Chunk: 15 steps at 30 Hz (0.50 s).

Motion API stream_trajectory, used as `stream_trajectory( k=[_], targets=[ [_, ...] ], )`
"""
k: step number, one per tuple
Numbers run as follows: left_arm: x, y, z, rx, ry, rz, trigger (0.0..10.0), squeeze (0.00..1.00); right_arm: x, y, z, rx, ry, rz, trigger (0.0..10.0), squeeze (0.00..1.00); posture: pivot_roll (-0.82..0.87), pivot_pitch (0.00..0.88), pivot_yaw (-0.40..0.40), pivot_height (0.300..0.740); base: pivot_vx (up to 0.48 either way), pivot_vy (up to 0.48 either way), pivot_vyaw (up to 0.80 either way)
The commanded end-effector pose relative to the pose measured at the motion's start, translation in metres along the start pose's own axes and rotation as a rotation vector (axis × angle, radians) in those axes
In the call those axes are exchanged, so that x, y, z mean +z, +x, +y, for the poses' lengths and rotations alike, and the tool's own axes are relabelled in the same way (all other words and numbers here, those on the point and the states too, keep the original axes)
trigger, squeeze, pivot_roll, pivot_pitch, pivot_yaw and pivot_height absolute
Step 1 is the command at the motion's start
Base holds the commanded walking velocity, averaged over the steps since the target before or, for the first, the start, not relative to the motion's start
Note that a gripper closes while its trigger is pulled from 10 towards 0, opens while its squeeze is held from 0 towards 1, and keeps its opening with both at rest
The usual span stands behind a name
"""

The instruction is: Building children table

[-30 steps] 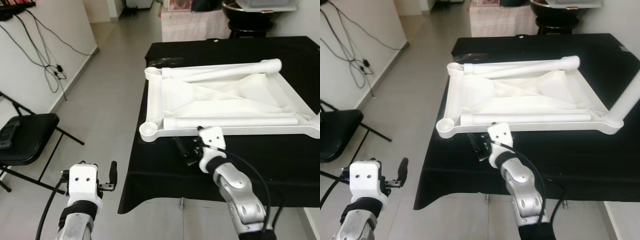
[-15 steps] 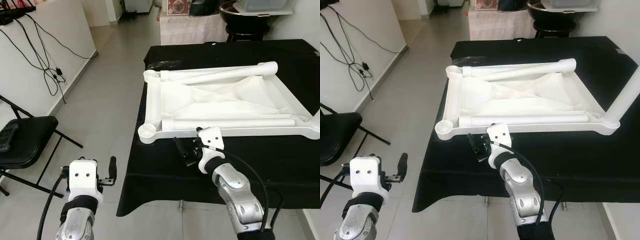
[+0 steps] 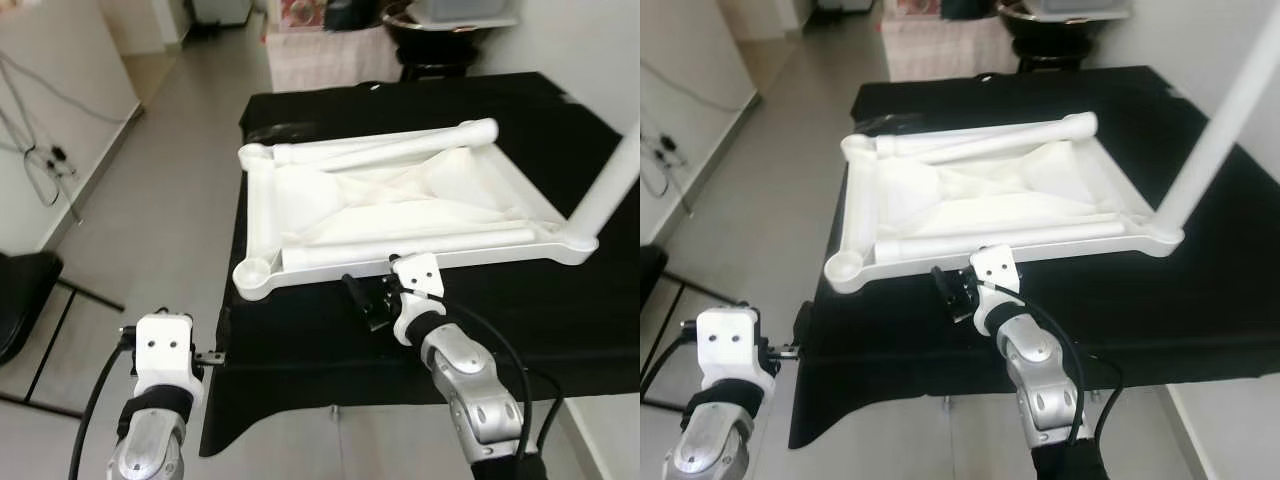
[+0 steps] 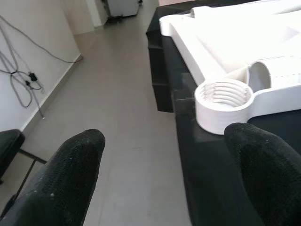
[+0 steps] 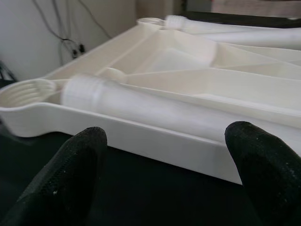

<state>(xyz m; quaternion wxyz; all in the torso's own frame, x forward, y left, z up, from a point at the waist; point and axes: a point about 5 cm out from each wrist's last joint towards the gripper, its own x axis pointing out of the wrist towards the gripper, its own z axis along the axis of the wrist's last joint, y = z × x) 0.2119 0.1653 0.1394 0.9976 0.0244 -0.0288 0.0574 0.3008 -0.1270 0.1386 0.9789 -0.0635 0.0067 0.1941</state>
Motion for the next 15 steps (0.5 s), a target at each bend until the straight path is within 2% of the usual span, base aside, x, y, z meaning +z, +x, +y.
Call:
stream_trajectory(
  k=[1, 14, 15],
  targets=[
    [-0.0054, -0.002, 0.003, 0.006, 0.025, 0.024, 10.0, 0.0, -0.0023, -0.0002, 0.0025, 0.01, 0.017, 0.013, 10.0, 0.0, -0.07, 0.11, 0.05, 0.74, 0.0, 0.0, 0.0],
    [-0.0052, -0.0014, 0.002, 0.0, 0.018, 0.022, 10.0, 0.0, -0.0023, 0.0005, 0.0027, 0.021, 0.034, 0.018, 10.0, 0.0, -0.07, 0.11, 0.048, 0.74, 0.0, 0.0, 0.0],
    [-0.0053, -0.0015, 0.0022, -0.001, 0.018, 0.023, 10.0, 0.0, -0.0025, 0.0007, 0.0028, 0.022, 0.039, 0.019, 10.0, 0.0, -0.07, 0.111, 0.051, 0.74, 0.0, 0.0, -0.8]
  ],
)
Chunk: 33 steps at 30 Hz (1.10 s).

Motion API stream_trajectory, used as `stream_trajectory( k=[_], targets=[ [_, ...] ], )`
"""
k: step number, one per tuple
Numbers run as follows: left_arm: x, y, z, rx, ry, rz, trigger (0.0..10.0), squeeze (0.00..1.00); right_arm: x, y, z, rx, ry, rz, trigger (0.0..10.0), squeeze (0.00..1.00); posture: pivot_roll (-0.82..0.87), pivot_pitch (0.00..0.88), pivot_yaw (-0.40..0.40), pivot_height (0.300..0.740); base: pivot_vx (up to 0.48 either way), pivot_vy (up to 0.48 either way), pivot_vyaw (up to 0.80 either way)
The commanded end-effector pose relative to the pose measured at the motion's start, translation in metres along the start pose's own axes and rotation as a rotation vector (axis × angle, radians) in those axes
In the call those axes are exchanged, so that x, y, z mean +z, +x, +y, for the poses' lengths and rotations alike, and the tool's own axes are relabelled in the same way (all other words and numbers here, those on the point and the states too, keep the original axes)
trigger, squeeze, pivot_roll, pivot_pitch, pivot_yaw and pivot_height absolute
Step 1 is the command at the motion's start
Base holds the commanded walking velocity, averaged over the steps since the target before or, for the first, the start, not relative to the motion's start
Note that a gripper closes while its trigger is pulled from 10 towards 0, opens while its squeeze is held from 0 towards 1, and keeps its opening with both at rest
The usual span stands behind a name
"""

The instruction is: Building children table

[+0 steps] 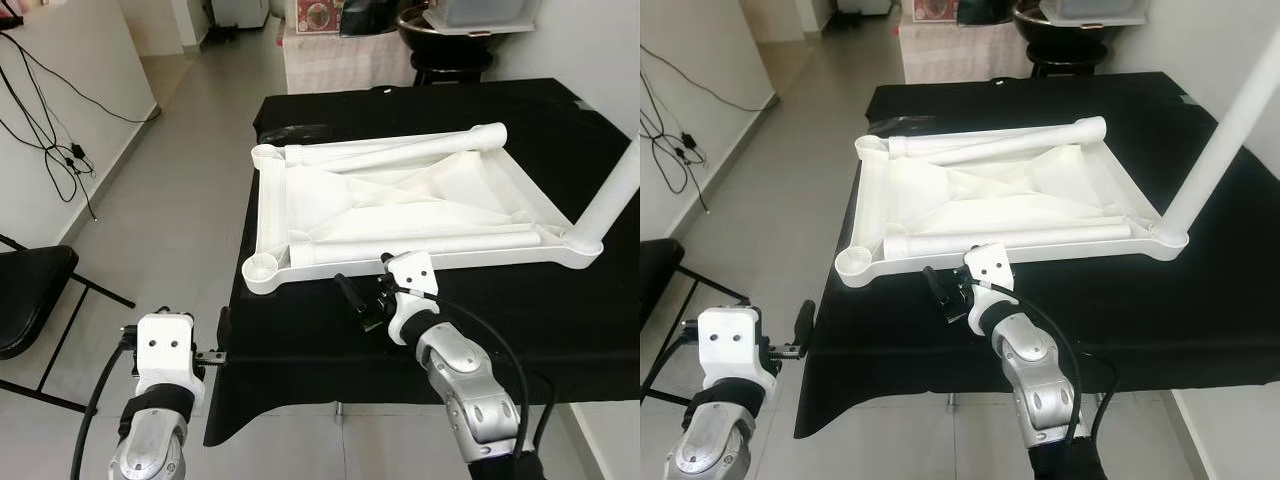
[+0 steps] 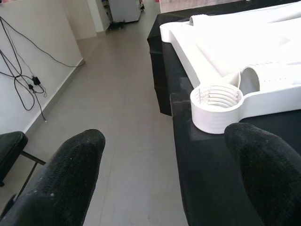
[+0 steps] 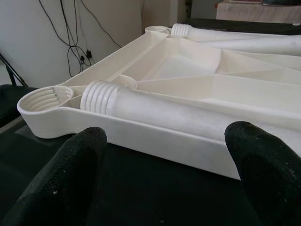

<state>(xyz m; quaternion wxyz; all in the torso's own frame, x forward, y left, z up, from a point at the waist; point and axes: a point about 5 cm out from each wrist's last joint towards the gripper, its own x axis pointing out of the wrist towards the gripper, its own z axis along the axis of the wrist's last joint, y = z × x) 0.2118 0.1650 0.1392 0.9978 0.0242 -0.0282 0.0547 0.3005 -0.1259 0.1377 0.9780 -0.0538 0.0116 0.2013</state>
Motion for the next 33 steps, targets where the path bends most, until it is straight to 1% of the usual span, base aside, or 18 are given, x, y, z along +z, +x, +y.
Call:
stream_trajectory(
  k=[1, 2, 11, 15, 22, 28, 29, 33],
  targets=[
    [-0.005, -0.0014, 0.0024, 0.005, 0.018, 0.022, 10.0, 0.0, -0.0018, 0.0006, 0.0015, 0.007, 0.019, 0.014, 10.0, 0.0, -0.07, 0.111, 0.051, 0.74, 0.0, 0.0, -0.8],
    [-0.0051, -0.0014, 0.0026, 0.005, 0.018, 0.022, 10.0, 0.0, -0.0019, 0.0008, 0.0017, 0.008, 0.023, 0.015, 10.0, 0.0, -0.07, 0.111, 0.051, 0.74, 0.0, 0.0, -0.8],
    [-0.0054, -0.0011, 0.0026, 0.002, 0.026, 0.026, 10.0, 0.0, 0.0003, 0.0009, 0.0032, 0.028, 0.027, -0.01, 10.0, 0.0, -0.06, 0.107, 0.047, 0.74, 0.0, 0.0, 0.0],
    [-0.0057, -0.0016, 0.0023, 0.003, 0.027, 0.027, 10.0, 0.0, 0.0024, -0.0004, 0.0063, 0.062, 0.039, -0.036, 10.0, 0.0, -0.06, 0.104, 0.045, 0.74, 0.0, 0.0, 0.8],
    [-0.0061, -0.002, 0.0019, -0.002, 0.025, 0.029, 10.0, 0.0, 0.0007, 0.0002, 0.0051, 0.057, 0.045, -0.02, 10.0, 0.0, -0.06, 0.103, 0.045, 0.74, 0.0, 0.0, 0.0],
    [-0.0062, -0.0022, 0.0011, -0.011, 0.021, 0.03, 10.0, 0.0, -0.0003, -0.0001, 0.0047, 0.054, 0.068, -0.015, 10.0, 0.0, -0.06, 0.099, 0.047, 0.74, 0.244, 0.0, 0.0],
    [-0.0063, -0.0022, 0.0011, -0.012, 0.021, 0.03, 10.0, 0.0, 0.0, 0.0, 0.0052, 0.06, 0.075, -0.019, 10.0, 0.0, -0.06, 0.098, 0.049, 0.74, 0.247, 0.0, -0.8],
    [-0.0064, -0.0023, 0.0013, -0.014, 0.022, 0.032, 10.0, 0.0, 0.0017, 0.0001, 0.0059, 0.074, 0.097, -0.039, 10.0, 0.0, -0.05, 0.1, 0.051, 0.74, 0.25, 0.0, 0.0]
  ],
)
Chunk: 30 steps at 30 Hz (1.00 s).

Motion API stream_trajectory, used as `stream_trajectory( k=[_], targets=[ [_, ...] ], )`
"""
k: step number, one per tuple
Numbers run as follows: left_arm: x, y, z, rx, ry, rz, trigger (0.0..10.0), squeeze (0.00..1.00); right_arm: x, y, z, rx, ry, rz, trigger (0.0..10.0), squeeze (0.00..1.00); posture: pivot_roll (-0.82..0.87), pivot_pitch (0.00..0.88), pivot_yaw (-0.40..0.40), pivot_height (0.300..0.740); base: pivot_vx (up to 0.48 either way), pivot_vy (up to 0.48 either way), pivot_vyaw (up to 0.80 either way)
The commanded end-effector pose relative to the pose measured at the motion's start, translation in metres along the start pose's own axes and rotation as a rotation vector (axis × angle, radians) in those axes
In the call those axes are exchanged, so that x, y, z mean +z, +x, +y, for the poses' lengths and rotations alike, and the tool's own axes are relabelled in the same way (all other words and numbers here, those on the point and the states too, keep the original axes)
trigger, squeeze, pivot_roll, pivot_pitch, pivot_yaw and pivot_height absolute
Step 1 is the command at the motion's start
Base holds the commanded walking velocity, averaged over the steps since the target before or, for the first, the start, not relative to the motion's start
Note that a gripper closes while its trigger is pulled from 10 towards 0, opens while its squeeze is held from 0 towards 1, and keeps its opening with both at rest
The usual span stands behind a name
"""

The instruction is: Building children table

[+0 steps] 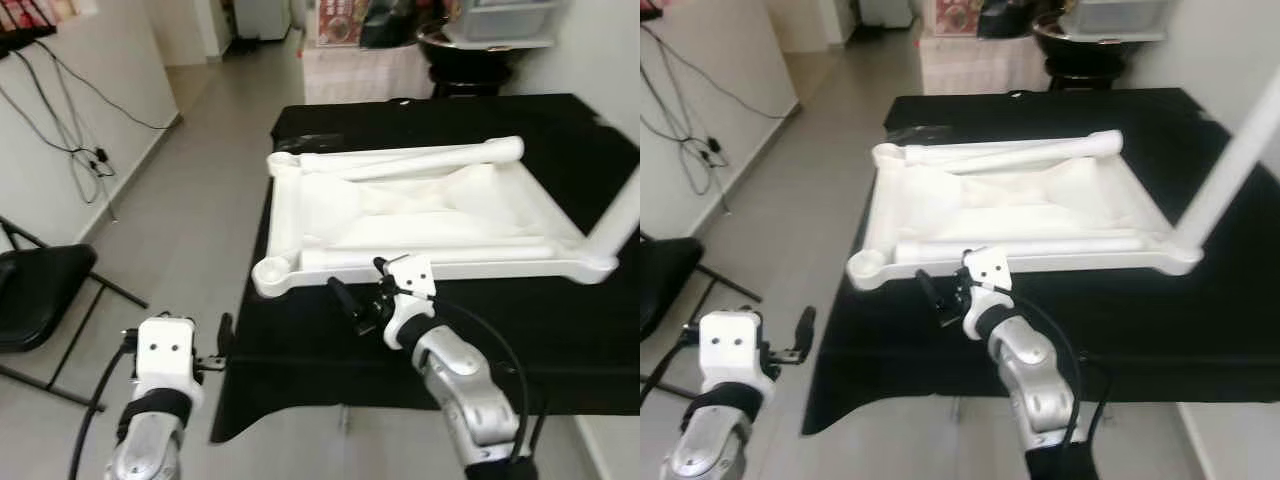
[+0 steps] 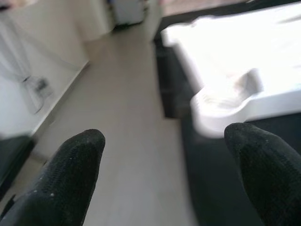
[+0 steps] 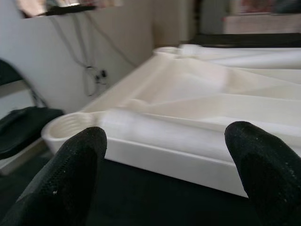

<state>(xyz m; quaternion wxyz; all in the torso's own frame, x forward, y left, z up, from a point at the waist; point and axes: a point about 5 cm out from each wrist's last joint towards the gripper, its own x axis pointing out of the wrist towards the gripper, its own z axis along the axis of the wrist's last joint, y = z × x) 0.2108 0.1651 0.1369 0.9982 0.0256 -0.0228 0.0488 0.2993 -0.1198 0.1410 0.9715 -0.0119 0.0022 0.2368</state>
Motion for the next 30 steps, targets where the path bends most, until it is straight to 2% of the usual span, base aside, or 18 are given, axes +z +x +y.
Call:
stream_trajectory(
  k=[1, 16, 30],
  targets=[
    [-0.0043, -0.0012, 0.0013, -0.002, 0.019, 0.023, 10.0, 0.0, -0.0018, -0.0012, 0.0002, 0.001, 0.023, -0.003, 10.0, 0.0, -0.05, 0.1, 0.051, 0.74, 0.247, 0.0, 0.0],
    [-0.0033, -0.0006, 0.0023, -0.009, 0.02, 0.022, 10.0, 0.0, 0.0005, -0.0008, 0.0005, 0.002, 0.065, -0.028, 10.0, 0.0, -0.05, 0.105, 0.057, 0.74, 0.26, 0.0, 0.0],
    [-0.0016, 0.0001, -0.0005, -0.055, -0.009, 0.012, 10.0, 0.0, 0.0017, -0.0013, -0.0006, 0.005, 0.099, -0.044, 10.0, 0.0, -0.05, 0.106, 0.057, 0.74, 0.0, 0.0, 0.0]
  ],
)
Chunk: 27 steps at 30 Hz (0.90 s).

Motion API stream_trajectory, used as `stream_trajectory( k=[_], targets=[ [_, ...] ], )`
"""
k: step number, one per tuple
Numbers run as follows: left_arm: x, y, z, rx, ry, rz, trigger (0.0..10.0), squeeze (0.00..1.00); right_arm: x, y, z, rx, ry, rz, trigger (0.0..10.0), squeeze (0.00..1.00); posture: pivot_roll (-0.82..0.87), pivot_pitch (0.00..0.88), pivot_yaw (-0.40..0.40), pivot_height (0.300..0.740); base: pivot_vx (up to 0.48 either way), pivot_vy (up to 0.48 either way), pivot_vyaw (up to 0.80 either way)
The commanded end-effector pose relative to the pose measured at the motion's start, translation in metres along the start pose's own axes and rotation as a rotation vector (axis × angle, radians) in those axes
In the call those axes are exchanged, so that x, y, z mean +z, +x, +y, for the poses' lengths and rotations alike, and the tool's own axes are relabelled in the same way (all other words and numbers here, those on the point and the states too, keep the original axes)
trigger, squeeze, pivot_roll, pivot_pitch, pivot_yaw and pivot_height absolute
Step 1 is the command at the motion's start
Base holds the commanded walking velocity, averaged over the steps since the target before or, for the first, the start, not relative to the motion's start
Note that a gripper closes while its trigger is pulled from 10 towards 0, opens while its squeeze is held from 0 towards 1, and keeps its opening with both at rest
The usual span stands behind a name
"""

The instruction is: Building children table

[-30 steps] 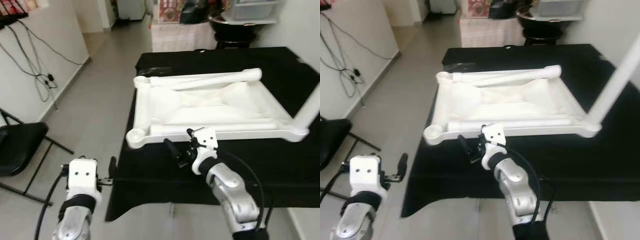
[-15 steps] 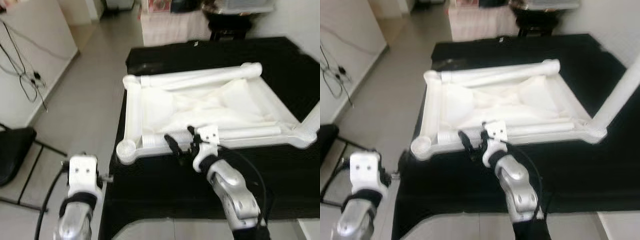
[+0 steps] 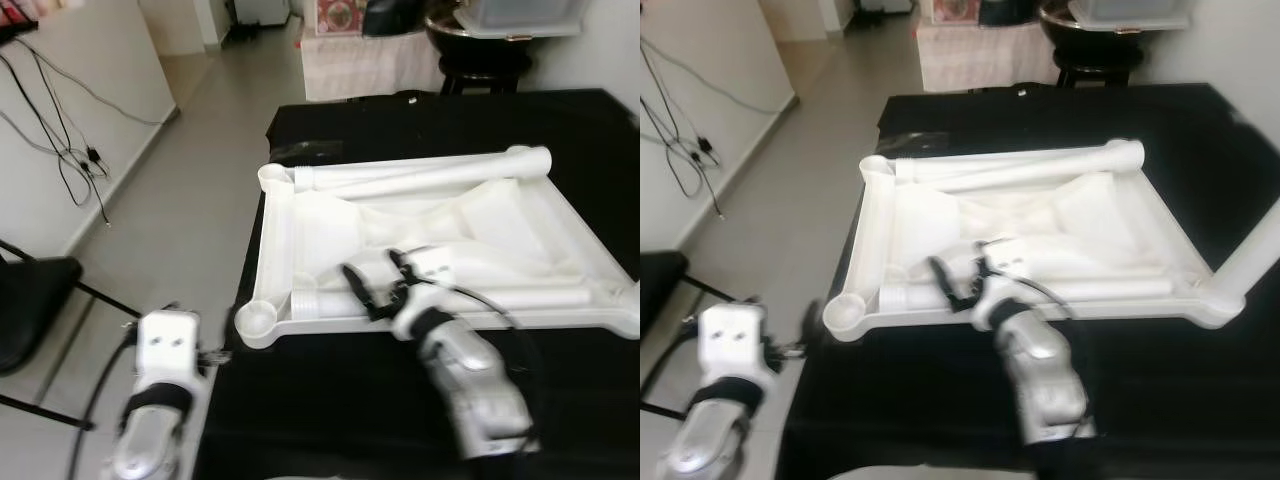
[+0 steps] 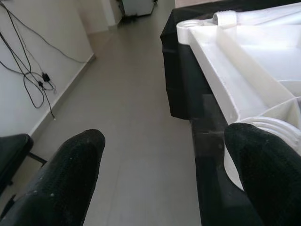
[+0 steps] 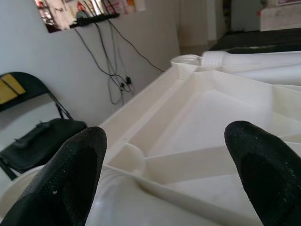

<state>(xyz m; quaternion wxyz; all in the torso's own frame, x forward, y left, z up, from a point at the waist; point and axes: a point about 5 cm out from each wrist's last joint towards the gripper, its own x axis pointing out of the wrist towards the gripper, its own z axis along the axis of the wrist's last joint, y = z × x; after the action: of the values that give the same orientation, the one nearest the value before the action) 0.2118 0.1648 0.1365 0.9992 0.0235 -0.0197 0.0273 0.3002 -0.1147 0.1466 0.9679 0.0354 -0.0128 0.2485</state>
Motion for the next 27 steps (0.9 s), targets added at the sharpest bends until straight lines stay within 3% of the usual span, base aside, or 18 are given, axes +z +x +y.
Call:
stream_trajectory(
  k=[1, 3, 7, 9, 11, 12, 13, 14, 17, 22, 25, 26, 27],
  targets=[
    [-0.001, -0.001, 0.0, -0.023, -0.015, 0.01, 10.0, 0.0, -0.003, -0.005, -0.005, -0.02, 0.016, 0.005, 10.0, 0.0, -0.04, 0.106, 0.057, 0.74, 0.0, 0.0, 0.0],
    [-0.001, -0.002, -0.001, -0.03, -0.022, 0.013, 10.0, 0.0, -0.003, -0.005, -0.005, -0.02, 0.017, 0.004, 10.0, 0.0, -0.04, 0.106, 0.057, 0.74, 0.0, 0.0, 0.0],
    [0.001, -0.002, -0.008, -0.144, -0.054, 0.021, 10.0, 0.0, 0.002, -0.004, -0.009, -0.009, -0.002, -0.014, 10.0, 0.0, -0.04, 0.103, 0.056, 0.74, 0.0, 0.0, 0.0],
    [0.006, -0.002, -0.016, -0.235, -0.144, 0.027, 10.0, 0.0, 0.011, -0.002, -0.012, -0.004, -0.022, -0.04, 10.0, 0.0, -0.05, 0.103, 0.056, 0.74, 0.0, 0.0, 0.0],
    [0.008, -0.002, -0.019, -0.268, -0.178, 0.028, 10.0, 0.0, 0.015, -0.001, -0.013, -0.002, -0.031, -0.049, 10.0, 0.0, -0.05, 0.103, 0.056, 0.74, 0.0, 0.0, 0.0],
    [0.014, -0.002, -0.026, -0.345, -0.234, 0.023, 10.0, 0.0, 0.022, 0.001, -0.015, 0.015, -0.044, -0.061, 10.0, 0.0, -0.05, 0.103, 0.058, 0.74, 0.0, 0.0, -0.44],
    [0.022, 0.001, -0.034, -0.439, -0.342, 0.028, 10.0, 0.0, 0.036, 0.004, -0.018, 0.044, -0.053, -0.08, 10.0, 0.0, -0.06, 0.101, 0.058, 0.74, 0.0, 0.0, -0.8],
    [0.025, 0.004, -0.036, -0.463, -0.376, 0.031, 10.0, 0.0, 0.043, 0.005, -0.019, 0.064, -0.063, -0.095, 10.0, 0.0, -0.06, 0.101, 0.058, 0.74, 0.0, 0.0, -0.8],
    [0.028, 0.013, -0.032, -0.468, -0.419, 0.024, 10.0, 0.0, 0.058, 0.007, -0.016, 0.121, -0.084, -0.126, 10.0, 0.0, -0.07, 0.099, 0.059, 0.74, 0.0, 0.0, -0.8],
    [0.031, 0.017, -0.028, -0.466, -0.43, 0.016, 10.0, 0.0, 0.064, 0.008, -0.014, 0.153, -0.088, -0.136, 10.0, 0.0, -0.07, 0.099, 0.059, 0.74, 0.0, 0.0, -0.8],
    [0.032, 0.033, -0.013, -0.377, -0.447, 0.025, 10.0, 0.0, 0.07, 0.008, -0.008, 0.202, -0.132, -0.151, 10.0, 0.0, -0.07, 0.097, 0.057, 0.74, 0.0, 0.0, 0.0],
    [0.031, 0.048, 0.0, -0.289, -0.486, 0.062, 10.0, 0.0, 0.073, 0.009, -0.005, 0.227, -0.163, -0.147, 10.0, 0.0, -0.07, 0.097, 0.052, 0.74, 0.0, 0.0, 0.0],
    [0.031, 0.048, 0.0, -0.289, -0.486, 0.062, 10.0, 0.0, 0.073, 0.009, -0.005, 0.227, -0.163, -0.147, 10.0, 0.0, -0.07, 0.097, 0.052, 0.74, 0.0, 0.0, 0.0]
  ],
)
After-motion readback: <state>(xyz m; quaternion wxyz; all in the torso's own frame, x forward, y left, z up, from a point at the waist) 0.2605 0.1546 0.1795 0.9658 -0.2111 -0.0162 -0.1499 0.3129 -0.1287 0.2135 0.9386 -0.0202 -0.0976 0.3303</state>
